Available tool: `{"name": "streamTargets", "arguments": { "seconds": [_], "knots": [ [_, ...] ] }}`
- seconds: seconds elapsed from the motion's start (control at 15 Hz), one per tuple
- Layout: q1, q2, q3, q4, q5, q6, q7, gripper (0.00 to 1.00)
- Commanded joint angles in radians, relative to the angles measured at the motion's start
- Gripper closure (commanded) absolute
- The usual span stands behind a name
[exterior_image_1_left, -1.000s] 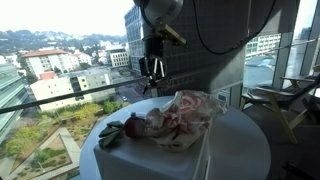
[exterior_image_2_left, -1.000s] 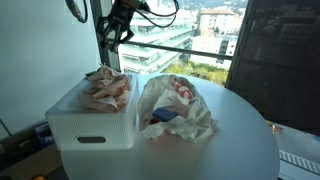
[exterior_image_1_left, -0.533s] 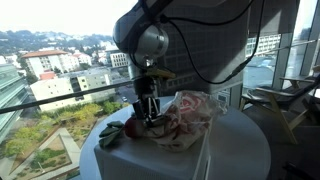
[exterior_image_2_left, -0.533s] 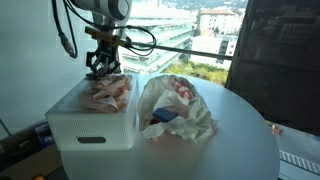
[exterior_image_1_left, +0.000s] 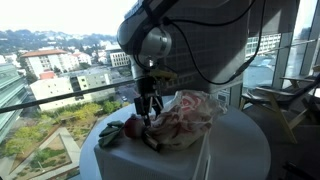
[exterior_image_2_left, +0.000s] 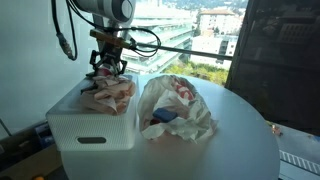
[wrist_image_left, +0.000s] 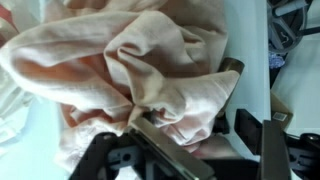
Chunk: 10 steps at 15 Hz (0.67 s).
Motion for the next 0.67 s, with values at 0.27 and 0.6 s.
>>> {"name": "streamTargets", "arguments": {
  "seconds": [0.27, 0.6],
  "knots": [
    [-0.176, -0.147, -0.078, 0.027, 0.119, -0.066, 0.005, 0.0],
    [-0.253, -0.069, -0.169, 0.056, 0.119, -0.131, 0.074, 0.0]
  ]
}}
